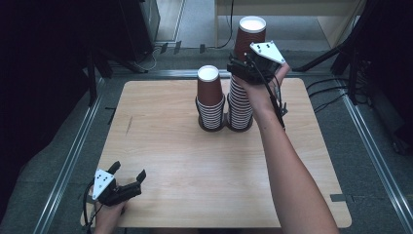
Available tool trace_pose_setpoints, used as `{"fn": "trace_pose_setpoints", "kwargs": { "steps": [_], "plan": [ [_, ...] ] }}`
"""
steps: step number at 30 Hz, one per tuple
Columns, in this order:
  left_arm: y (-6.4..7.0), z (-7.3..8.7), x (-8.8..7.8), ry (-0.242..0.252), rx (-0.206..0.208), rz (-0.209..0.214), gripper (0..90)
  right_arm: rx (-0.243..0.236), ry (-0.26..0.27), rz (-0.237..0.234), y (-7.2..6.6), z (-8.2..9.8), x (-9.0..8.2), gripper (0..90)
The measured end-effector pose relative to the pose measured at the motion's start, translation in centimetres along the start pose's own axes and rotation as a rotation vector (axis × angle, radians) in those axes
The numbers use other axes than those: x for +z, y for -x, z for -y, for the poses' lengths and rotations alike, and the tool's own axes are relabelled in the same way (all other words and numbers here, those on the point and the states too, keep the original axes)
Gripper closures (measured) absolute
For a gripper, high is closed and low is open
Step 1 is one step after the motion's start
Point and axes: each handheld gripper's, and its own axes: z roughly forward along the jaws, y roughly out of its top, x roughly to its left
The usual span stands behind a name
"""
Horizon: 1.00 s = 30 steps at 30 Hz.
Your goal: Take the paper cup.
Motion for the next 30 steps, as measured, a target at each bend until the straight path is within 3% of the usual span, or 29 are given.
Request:
{"fn": "trace_pose_setpoints", "kwargs": {
  "steps": [14,30],
  "plan": [
    [0.0,0.0,0.0,-0.002,-0.003,-0.001,0.0,-0.019,0.074,0.005,0.0,-2.2,-0.7,10.5],
    [-0.1,0.0,0.0,-0.003,-0.006,0.0,0.0,-0.033,0.117,-0.009,0.0,-5.1,-1.8,10.6]
  ]
}}
